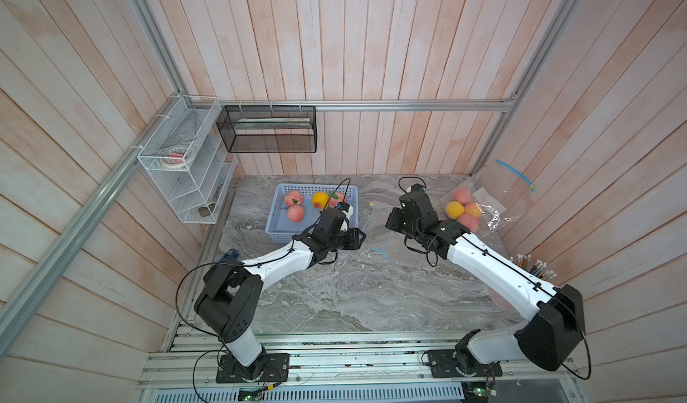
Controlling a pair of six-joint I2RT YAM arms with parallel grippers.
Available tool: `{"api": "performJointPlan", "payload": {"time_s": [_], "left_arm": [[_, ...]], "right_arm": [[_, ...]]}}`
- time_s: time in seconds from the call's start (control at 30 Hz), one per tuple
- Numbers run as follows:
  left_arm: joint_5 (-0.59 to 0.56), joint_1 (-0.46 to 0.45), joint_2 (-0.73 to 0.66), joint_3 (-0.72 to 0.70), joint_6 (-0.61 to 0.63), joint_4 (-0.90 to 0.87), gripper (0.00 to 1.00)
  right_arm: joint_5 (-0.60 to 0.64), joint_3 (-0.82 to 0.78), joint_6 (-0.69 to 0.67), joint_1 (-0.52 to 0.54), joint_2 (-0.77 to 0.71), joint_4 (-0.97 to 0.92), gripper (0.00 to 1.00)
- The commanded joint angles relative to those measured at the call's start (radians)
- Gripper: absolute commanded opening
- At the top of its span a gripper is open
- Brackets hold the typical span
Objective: Place the peach in a zip-top bag and seal the zipper
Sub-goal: Open the zipper of the food storage bag at the center of the board, then pick up the peach from the basket.
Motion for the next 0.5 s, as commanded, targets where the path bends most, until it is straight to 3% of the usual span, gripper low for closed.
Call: {"api": "performJointPlan", "payload": {"time_s": [0.0, 0.13, 0.23, 0.3, 0.47], "left_arm": [[0.070, 0.038, -0.009, 0.054, 0.041, 0.003, 0.51], [0.215, 0.117, -0.054, 0.029, 0.088, 0.051, 0.68], [0.221, 0.182, -0.105, -0.019, 0.121, 0.086, 0.83], [0.170, 0.230, -0.123, -0.030, 0.152, 0.063, 0.88], [-0.118, 0.348, -0.084, 0.024, 0.158, -0.106, 0.97]], "right_arm": [[-0.019, 0.046, 0.016, -0.014, 0.064, 0.000, 0.00], [-0.075, 0.074, 0.014, -0.043, 0.132, 0.065, 0.00], [-0.151, 0.080, -0.004, -0.059, 0.165, 0.136, 0.00], [-0.177, 0.085, -0.019, -0.061, 0.190, 0.166, 0.00], [-0.221, 0.131, -0.041, -0.077, 0.263, 0.158, 0.00]]}}
